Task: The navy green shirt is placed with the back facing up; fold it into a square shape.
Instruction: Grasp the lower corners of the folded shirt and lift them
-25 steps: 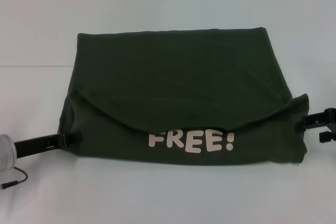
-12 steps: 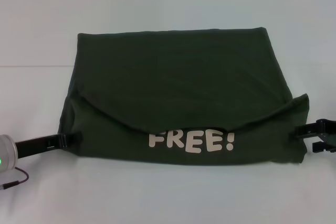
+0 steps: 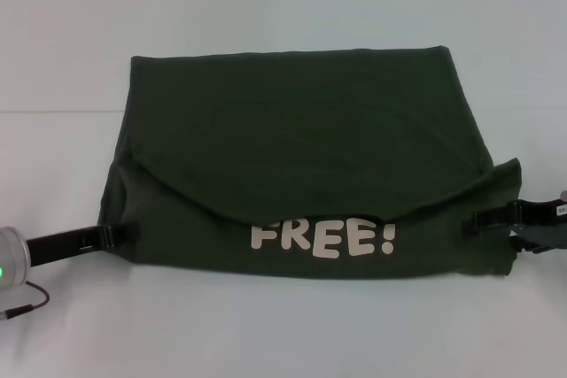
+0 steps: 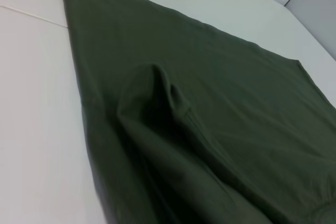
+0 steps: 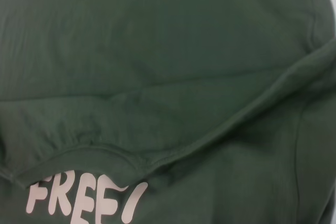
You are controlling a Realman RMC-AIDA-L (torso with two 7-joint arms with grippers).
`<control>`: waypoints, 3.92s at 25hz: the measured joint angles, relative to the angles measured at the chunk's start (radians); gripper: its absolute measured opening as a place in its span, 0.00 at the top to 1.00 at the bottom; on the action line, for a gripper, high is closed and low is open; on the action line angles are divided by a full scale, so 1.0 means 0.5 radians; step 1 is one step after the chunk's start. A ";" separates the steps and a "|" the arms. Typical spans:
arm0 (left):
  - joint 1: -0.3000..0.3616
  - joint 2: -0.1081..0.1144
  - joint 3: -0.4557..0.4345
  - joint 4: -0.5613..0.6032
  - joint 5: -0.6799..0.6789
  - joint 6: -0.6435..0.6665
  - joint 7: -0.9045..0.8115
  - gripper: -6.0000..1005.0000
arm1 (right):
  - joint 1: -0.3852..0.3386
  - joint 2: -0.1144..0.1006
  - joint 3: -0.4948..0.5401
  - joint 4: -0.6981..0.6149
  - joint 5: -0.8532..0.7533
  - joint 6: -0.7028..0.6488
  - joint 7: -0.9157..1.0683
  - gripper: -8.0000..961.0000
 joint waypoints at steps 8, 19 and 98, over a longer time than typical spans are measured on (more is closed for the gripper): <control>-0.002 0.000 -0.003 0.000 -0.005 0.004 0.000 0.97 | -0.001 0.006 -0.013 0.027 0.001 0.029 -0.002 0.15; -0.008 0.000 -0.003 0.000 -0.006 0.005 0.000 0.97 | -0.034 -0.001 -0.018 0.029 0.001 0.056 0.000 0.16; 0.125 0.189 -0.266 0.307 0.485 1.075 -0.508 0.96 | -0.104 0.027 -0.135 0.040 -0.003 -0.599 -0.478 0.94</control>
